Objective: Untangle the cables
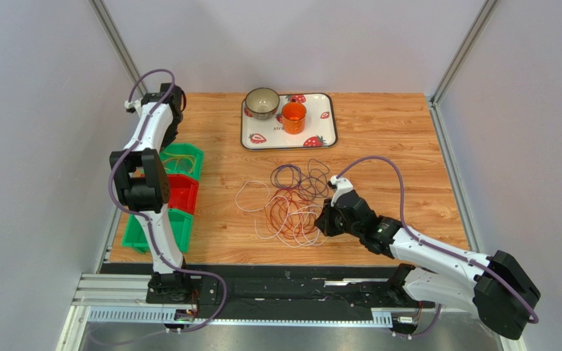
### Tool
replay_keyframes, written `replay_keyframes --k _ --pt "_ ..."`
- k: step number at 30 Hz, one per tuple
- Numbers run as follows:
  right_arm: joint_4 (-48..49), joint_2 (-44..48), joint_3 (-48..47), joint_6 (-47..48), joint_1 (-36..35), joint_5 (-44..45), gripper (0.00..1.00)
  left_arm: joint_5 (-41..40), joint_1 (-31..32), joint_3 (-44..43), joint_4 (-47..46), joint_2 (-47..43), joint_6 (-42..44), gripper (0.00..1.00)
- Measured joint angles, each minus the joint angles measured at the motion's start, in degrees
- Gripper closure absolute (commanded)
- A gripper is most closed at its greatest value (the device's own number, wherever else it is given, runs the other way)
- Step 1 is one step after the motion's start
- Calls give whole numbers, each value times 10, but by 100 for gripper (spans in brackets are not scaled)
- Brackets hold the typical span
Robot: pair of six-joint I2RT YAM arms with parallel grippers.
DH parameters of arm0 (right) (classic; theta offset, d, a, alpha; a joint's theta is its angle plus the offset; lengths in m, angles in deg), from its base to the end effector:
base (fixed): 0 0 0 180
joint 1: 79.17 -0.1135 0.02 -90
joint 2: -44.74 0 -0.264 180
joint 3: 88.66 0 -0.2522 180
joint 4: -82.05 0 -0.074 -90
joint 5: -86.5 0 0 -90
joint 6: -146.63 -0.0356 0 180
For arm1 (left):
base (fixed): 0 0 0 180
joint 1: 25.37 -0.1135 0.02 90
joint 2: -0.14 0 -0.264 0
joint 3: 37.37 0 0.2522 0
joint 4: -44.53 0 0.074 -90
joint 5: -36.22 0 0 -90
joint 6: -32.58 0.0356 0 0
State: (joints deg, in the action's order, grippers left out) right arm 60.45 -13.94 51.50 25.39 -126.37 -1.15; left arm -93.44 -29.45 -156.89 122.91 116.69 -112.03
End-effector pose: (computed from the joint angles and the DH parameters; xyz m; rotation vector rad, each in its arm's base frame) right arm 0.1403 0.1493 0.1865 -0.3064 2.3470 0.6532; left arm 0.4127 0.0522 0.2646 -1.3461 2.1552 0.6891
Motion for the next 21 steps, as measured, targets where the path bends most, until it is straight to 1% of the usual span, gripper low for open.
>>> replay_keyframes --k 1,3,4,6,9,10,12,14,16,21 --pt "0 2 1 0 0 0 100 0 2 0 0 5 7 88" --pt "0 5 2 0 0 0 100 1 2 1 -1 7 18 84" --pt "0 8 4 0 0 0 100 0 2 2 -2 5 21 79" --pt "0 13 7 0 0 0 100 -2 2 9 -9 -3 27 76" --pt "0 18 10 0 0 0 100 -3 1 24 -16 -22 40 69" --pt "1 19 10 0 0 0 100 -2 1 26 -18 -28 45 64" --pt "1 20 10 0 1 0 100 0 0 27 -25 -43 57 57" --pt "1 21 10 0 2 0 100 3 -1 27 -33 -61 66 46" --pt "1 22 10 0 2 0 100 9 -1 27 -42 -82 78 42" --pt "2 26 10 0 2 0 100 44 -5 36 -72 -136 103 42"
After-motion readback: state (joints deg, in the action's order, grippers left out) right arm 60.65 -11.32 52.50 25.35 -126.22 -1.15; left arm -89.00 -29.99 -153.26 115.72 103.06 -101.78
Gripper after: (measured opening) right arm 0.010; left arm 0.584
